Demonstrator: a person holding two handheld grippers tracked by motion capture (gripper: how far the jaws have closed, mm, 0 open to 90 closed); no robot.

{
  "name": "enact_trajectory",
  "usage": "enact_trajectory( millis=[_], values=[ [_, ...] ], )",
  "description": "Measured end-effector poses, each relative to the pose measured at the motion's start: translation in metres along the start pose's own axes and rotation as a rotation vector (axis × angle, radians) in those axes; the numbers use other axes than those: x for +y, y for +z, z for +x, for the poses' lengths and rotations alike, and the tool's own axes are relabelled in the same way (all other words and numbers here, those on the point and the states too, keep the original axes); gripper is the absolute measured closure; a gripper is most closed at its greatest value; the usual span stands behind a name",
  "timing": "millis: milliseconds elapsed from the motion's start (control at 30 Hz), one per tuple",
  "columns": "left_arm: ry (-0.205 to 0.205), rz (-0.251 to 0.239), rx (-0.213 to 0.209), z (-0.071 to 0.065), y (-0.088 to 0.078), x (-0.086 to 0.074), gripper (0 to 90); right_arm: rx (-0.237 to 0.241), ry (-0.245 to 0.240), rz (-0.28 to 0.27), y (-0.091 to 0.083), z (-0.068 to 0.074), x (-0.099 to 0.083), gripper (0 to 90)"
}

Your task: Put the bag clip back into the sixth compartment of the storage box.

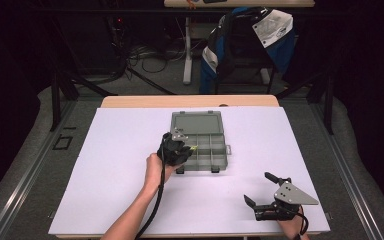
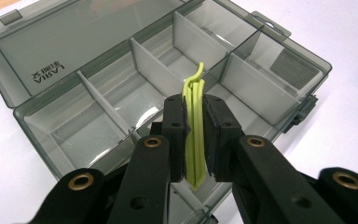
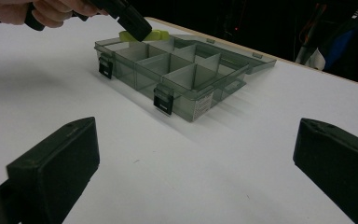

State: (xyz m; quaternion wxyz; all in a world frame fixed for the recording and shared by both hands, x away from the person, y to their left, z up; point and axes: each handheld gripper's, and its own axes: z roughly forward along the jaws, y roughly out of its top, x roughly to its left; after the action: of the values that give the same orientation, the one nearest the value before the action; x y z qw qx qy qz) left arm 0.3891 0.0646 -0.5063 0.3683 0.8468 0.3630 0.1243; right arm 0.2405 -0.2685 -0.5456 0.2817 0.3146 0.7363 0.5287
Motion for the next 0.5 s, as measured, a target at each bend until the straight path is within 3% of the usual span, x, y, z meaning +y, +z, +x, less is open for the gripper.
enact_trajectory(
  millis=[500],
  values=[
    [-0.014,0.003,0.001,-0.0004,0.0048,-0.0043,80.1,-0.002,-0.002,0.004,0.0001,0.0,0.0001,0.0]
  ],
)
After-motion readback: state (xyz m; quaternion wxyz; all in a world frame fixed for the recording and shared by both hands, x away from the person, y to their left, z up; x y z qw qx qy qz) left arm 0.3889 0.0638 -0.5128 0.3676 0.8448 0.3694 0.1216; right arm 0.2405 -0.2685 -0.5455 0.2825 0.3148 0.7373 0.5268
